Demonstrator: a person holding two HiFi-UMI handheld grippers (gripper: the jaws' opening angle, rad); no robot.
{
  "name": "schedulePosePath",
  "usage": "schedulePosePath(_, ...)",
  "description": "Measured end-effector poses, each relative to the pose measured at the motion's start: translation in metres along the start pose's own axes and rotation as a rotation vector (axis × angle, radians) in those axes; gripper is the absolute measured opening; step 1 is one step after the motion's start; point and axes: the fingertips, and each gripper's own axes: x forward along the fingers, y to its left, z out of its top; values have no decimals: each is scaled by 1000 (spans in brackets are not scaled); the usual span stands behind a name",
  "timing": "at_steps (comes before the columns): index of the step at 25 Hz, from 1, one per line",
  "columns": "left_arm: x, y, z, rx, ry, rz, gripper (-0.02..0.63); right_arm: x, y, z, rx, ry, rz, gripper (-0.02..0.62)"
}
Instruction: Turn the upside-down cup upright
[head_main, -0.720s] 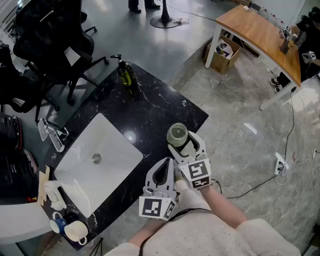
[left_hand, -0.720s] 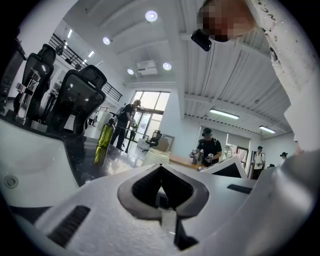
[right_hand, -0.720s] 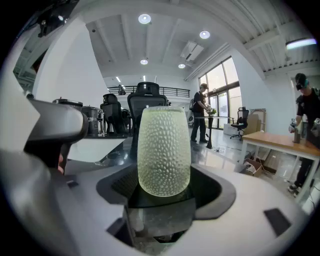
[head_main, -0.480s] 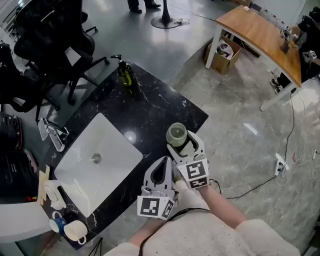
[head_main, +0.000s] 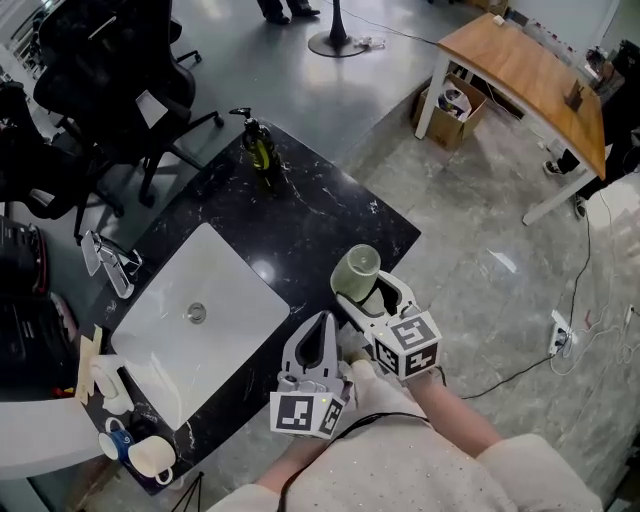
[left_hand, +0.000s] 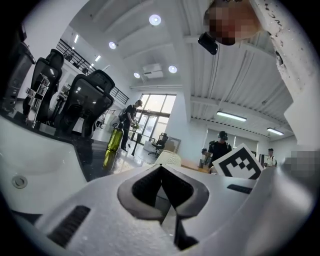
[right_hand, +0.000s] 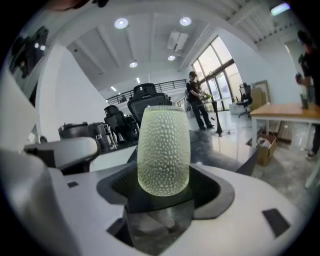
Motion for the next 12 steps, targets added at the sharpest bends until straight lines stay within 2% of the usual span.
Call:
schedulePosePath(4, -6, 12, 6, -13, -7, 34, 6, -3, 20, -1, 283, 48, 148, 316)
schedulePosePath(9, -18, 48, 19, 21, 4, 145, 5, -2, 44, 2, 575, 88, 316, 316)
schedulePosePath(12, -20, 58, 26, 41, -1, 173, 5, -4, 56, 6, 781, 90, 410, 316)
